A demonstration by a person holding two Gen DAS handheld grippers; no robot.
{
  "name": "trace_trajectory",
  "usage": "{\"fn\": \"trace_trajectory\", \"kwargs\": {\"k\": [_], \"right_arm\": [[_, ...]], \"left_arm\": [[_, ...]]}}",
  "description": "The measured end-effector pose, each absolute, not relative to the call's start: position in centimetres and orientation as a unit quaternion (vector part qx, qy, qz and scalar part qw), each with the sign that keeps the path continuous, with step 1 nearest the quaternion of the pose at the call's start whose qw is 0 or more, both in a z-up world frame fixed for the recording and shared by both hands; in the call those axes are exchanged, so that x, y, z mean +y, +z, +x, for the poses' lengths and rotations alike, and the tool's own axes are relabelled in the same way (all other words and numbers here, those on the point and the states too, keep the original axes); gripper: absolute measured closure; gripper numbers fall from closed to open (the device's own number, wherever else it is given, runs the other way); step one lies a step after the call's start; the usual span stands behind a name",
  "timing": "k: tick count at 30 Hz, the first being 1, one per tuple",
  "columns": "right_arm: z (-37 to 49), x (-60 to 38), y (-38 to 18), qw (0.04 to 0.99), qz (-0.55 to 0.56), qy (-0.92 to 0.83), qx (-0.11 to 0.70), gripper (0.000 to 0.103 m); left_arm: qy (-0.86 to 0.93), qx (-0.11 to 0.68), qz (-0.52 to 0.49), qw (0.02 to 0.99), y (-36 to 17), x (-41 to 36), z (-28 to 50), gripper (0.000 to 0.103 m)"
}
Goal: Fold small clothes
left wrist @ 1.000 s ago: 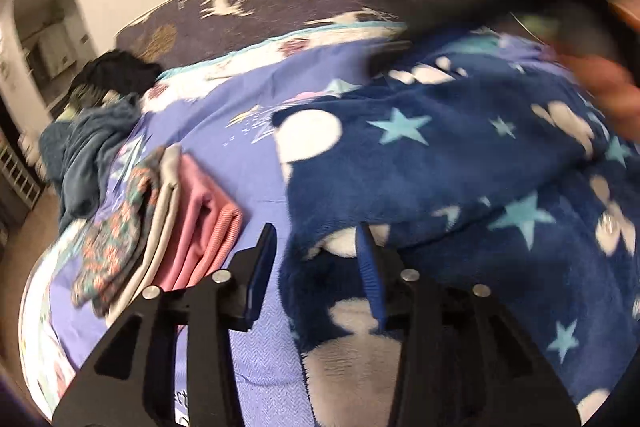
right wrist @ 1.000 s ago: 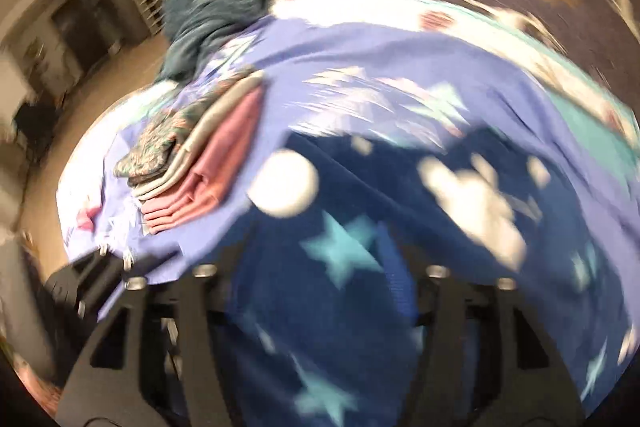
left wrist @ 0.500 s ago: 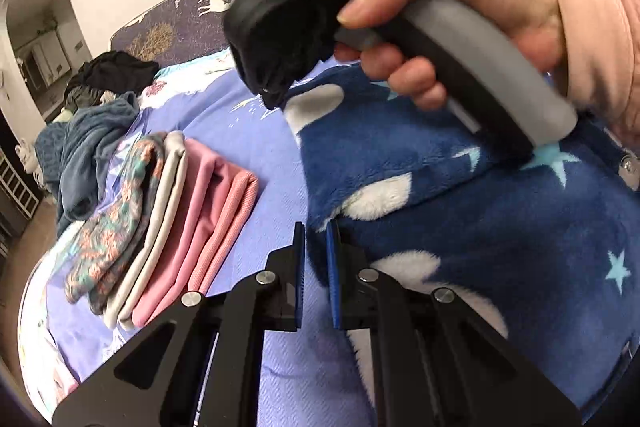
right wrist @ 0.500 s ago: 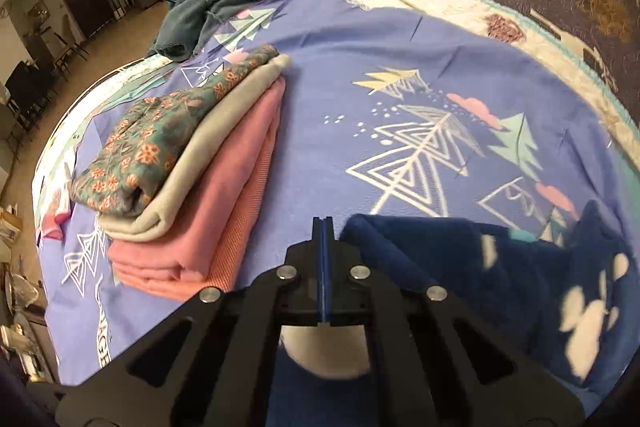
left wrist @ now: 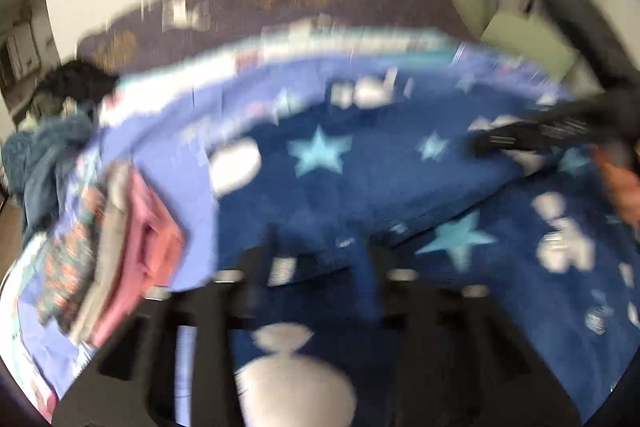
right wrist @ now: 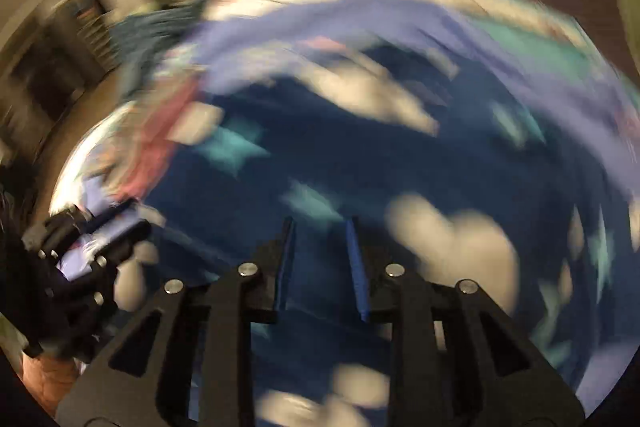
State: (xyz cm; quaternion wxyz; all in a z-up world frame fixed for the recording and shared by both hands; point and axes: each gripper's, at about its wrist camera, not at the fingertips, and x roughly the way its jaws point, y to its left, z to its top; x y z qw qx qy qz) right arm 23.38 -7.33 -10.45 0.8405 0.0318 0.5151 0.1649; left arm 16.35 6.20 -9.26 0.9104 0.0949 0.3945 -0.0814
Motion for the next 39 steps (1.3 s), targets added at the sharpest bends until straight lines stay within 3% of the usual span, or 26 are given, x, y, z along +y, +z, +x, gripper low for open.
{"fn": "trace_trajectory", "kwargs": {"k": [2, 6, 9, 12, 13, 14, 15, 18, 23, 28, 31, 34, 36, 37, 39], "right_arm": [[23.1, -10.4, -13.8, 0.835, 0.096, 0.168, 0.515, 0.077], [22.9, -10.6, -13.9, 0.839, 0.100, 0.185, 0.501, 0.075], [22.4, -10.1, -13.0, 0.845, 0.075, 0.172, 0.500, 0.075], [20.1, -13.5, -9.8, 0.860, 0.135, 0.164, 0.463, 0.074], [19.0, -15.6, -8.5, 0.870, 0.152, 0.162, 0.440, 0.066], [18.2, -17.9, -7.6, 0.879, 0.162, 0.149, 0.423, 0.048], [17.5, -20.3, -7.0, 0.887, 0.172, 0.126, 0.409, 0.043], [15.6, -30.5, -6.7, 0.892, 0.238, 0.016, 0.384, 0.042], [9.3, -47.4, -12.1, 0.806, 0.467, -0.125, 0.341, 0.041], [5.1, -54.4, -16.5, 0.760, 0.526, -0.211, 0.319, 0.041], [4.9, -56.5, -17.8, 0.751, 0.555, -0.215, 0.286, 0.033], [5.6, -57.8, -18.8, 0.738, 0.578, -0.230, 0.262, 0.032], [5.9, -58.4, -19.2, 0.736, 0.580, -0.243, 0.252, 0.041], [6.4, -58.6, -19.1, 0.737, 0.575, -0.249, 0.252, 0.066], [7.3, -58.7, -19.4, 0.734, 0.579, -0.234, 0.268, 0.093]], "left_arm": [[-0.071, 0.419, 0.097, 0.900, -11.1, 5.4, 17.7, 0.055], [-0.051, 0.423, 0.122, 0.896, -10.7, 4.6, 17.6, 0.055], [-0.050, 0.431, 0.106, 0.895, -10.3, 5.2, 17.9, 0.055], [-0.040, 0.428, 0.069, 0.900, -8.2, 5.8, 16.7, 0.057], [-0.045, 0.419, 0.067, 0.905, -7.5, 5.4, 16.3, 0.057], [-0.056, 0.409, 0.067, 0.908, -6.7, 4.7, 16.0, 0.057], [-0.065, 0.403, 0.065, 0.911, -6.0, 4.0, 15.9, 0.057], [-0.092, 0.394, 0.049, 0.913, -4.9, 1.7, 16.6, 0.055], [-0.118, 0.393, 0.054, 0.910, -5.9, -2.6, 17.9, 0.050], [-0.121, 0.423, 0.055, 0.896, -8.3, -4.8, 19.6, 0.050], [-0.116, 0.432, 0.043, 0.893, -9.3, -4.3, 20.4, 0.044], [-0.119, 0.440, 0.023, 0.890, -10.0, -3.7, 20.8, 0.043], [-0.121, 0.437, 0.018, 0.891, -10.1, -3.6, 20.7, 0.042], [-0.121, 0.436, 0.020, 0.892, -10.1, -3.7, 20.7, 0.042], [-0.121, 0.434, 0.021, 0.893, -10.2, -3.8, 20.6, 0.042]]}}
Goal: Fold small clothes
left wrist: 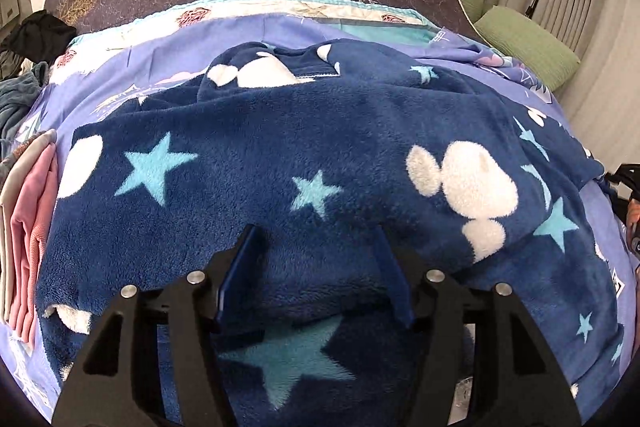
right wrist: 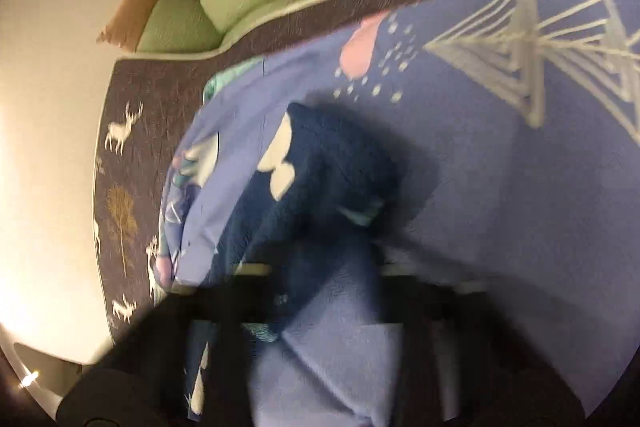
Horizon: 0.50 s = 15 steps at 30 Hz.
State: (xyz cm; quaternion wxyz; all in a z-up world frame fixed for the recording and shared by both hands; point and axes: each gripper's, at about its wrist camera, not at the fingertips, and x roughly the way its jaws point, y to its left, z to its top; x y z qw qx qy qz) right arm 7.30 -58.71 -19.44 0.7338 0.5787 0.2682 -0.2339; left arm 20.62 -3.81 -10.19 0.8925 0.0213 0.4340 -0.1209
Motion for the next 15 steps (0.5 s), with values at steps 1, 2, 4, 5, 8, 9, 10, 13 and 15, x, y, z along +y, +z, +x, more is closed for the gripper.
{"fn": "trace_trajectory", "kwargs": {"k": [1, 2, 4, 5, 8, 9, 10, 13, 15], "right_arm": [[7.6, -58.8, -19.3, 0.733, 0.582, -0.234, 0.264, 0.094], [7.6, -58.6, -18.8, 0.737, 0.579, -0.235, 0.256, 0.094], [8.2, -57.3, -16.2, 0.768, 0.553, -0.213, 0.241, 0.094], [8.6, -56.9, -15.2, 0.780, 0.542, -0.203, 0.239, 0.094], [10.8, -52.4, -9.7, 0.833, 0.485, -0.134, 0.230, 0.094], [11.7, -50.5, -8.0, 0.849, 0.464, -0.107, 0.228, 0.094], [12.8, -47.6, -5.5, 0.871, 0.432, -0.070, 0.226, 0.094], [15.0, -38.5, -0.6, 0.915, 0.332, 0.024, 0.228, 0.094], [16.2, -31.1, 1.1, 0.930, 0.263, 0.099, 0.238, 0.094]], "left_arm": [[-0.122, 0.434, 0.020, 0.893, -10.2, -3.8, 20.6, 0.042], [-0.123, 0.434, 0.018, 0.893, -10.3, -3.7, 20.6, 0.042], [-0.125, 0.433, 0.013, 0.892, -10.3, -3.6, 20.6, 0.042], [-0.127, 0.433, 0.011, 0.892, -10.3, -3.5, 20.6, 0.042], [-0.129, 0.432, 0.006, 0.892, -10.2, -3.4, 20.6, 0.042], [-0.130, 0.432, 0.004, 0.893, -10.2, -3.4, 20.6, 0.042], [-0.132, 0.431, 0.001, 0.892, -10.2, -3.3, 20.6, 0.042], [-0.143, 0.428, -0.023, 0.892, -9.8, -2.6, 20.4, 0.042], [-0.158, 0.424, -0.063, 0.890, -9.2, -1.4, 20.2, 0.042]]}}
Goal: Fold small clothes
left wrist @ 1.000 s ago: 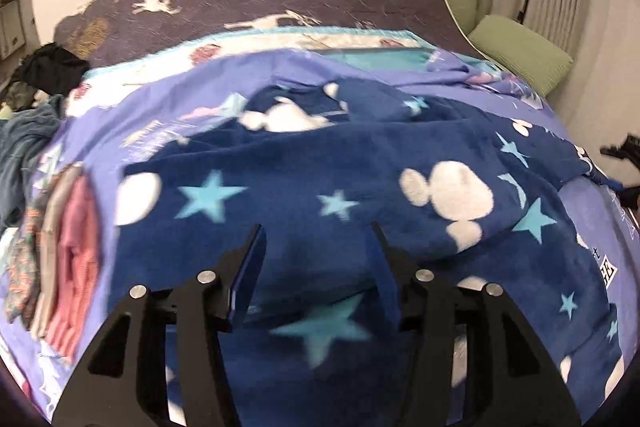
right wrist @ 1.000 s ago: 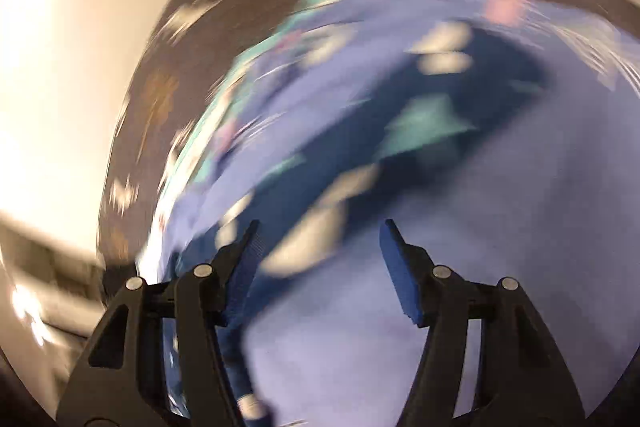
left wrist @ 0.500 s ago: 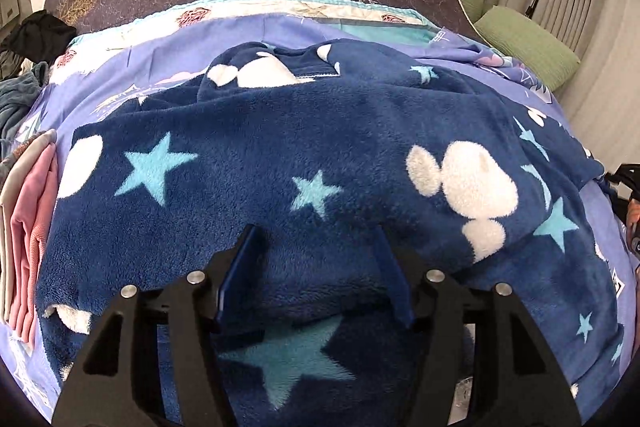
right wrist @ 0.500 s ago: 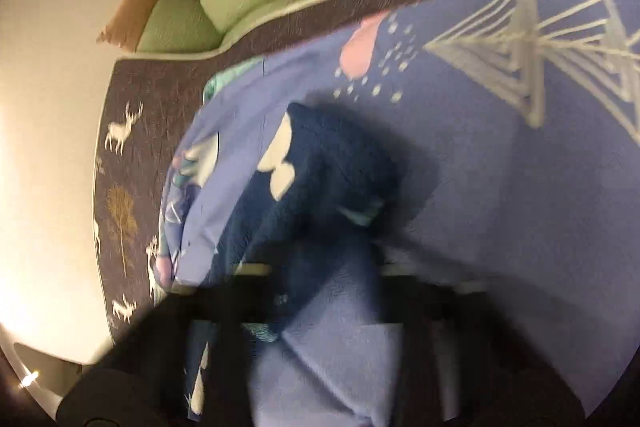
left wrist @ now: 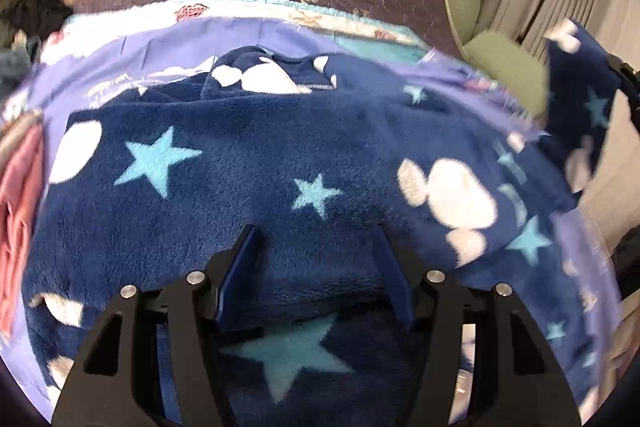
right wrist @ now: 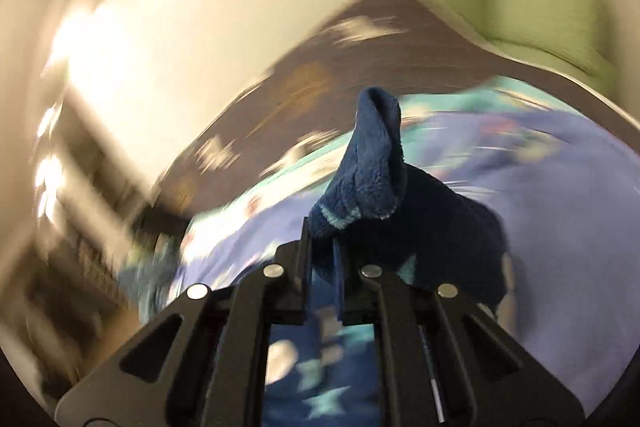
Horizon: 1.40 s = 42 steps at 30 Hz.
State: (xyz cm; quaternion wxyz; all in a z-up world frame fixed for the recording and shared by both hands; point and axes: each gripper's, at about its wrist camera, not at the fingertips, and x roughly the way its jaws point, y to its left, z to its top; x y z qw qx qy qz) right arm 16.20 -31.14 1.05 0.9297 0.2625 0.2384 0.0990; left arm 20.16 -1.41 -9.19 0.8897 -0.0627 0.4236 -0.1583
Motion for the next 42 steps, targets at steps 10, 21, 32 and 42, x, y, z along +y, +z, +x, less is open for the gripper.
{"fn": "trace_trajectory", "kwargs": {"k": [10, 21, 32, 42], "right_arm": [[17.2, -10.4, -9.1, 0.886, 0.043, 0.243, 0.394, 0.094], [15.1, -8.9, -11.1, 0.895, -0.033, 0.220, 0.386, 0.094], [12.9, -7.3, -9.2, 0.911, -0.099, 0.218, 0.335, 0.074], [12.5, -16.7, -7.8, 0.928, -0.064, 0.110, 0.351, 0.057]], "left_arm": [[-0.235, 0.415, -0.198, 0.857, -7.6, 4.5, 18.5, 0.042], [-0.285, 0.464, -0.275, 0.792, -8.6, 1.7, 21.4, 0.013], [-0.267, 0.443, -0.213, 0.829, -5.0, -0.7, 23.7, 0.089], [-0.209, 0.350, -0.106, 0.907, 3.9, 6.6, 21.1, 0.089]]}}
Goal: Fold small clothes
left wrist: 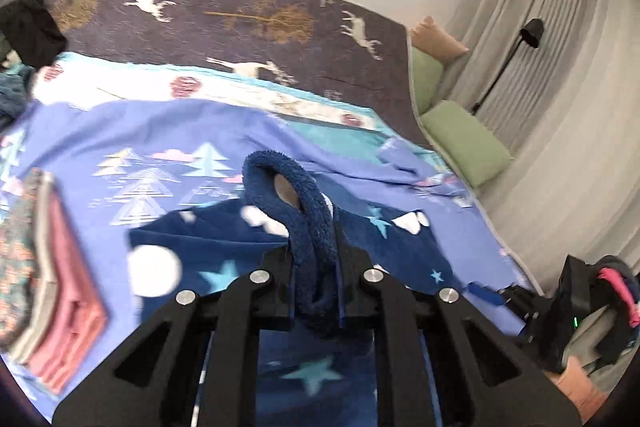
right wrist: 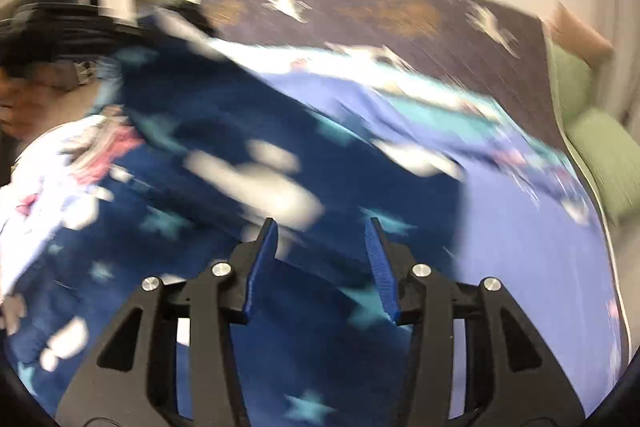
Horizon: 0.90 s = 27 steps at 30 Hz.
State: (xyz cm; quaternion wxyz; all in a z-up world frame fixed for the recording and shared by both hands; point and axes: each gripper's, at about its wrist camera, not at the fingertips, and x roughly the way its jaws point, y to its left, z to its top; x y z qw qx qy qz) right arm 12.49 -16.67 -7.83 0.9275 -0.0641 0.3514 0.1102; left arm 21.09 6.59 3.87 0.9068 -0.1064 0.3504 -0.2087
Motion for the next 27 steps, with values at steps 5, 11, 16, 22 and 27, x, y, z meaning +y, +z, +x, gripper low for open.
{"fn": "trace_trajectory", "kwargs": {"k": [5, 11, 16, 22, 27], "right_arm": [[13.4, -20.3, -10.8, 0.909, -0.024, 0.052, 0.412, 0.057], [13.2, -20.8, -9.2, 0.920, 0.018, 0.076, 0.385, 0.057], [14.4, -19.6, -7.5, 0.923, 0.051, 0.115, 0.362, 0.073], [14.3, -14.8, -10.5, 0.887, 0.034, 0.198, 0.417, 0.085], [16.1, -14.1, -12.0, 0.915, -0.032, 0.034, 0.400, 0.092]], "left_arm": [[-0.175, 0.370, -0.092, 0.908, 2.3, 8.6, 21.5, 0.089], [-0.157, 0.386, -0.095, 0.904, 0.4, 10.6, 21.1, 0.089], [-0.148, 0.398, -0.117, 0.898, -1.4, 11.2, 21.8, 0.088], [-0.140, 0.422, -0.119, 0.888, -3.6, 10.8, 22.3, 0.089], [-0.137, 0.390, -0.138, 0.900, -1.2, 10.6, 22.3, 0.089]]}}
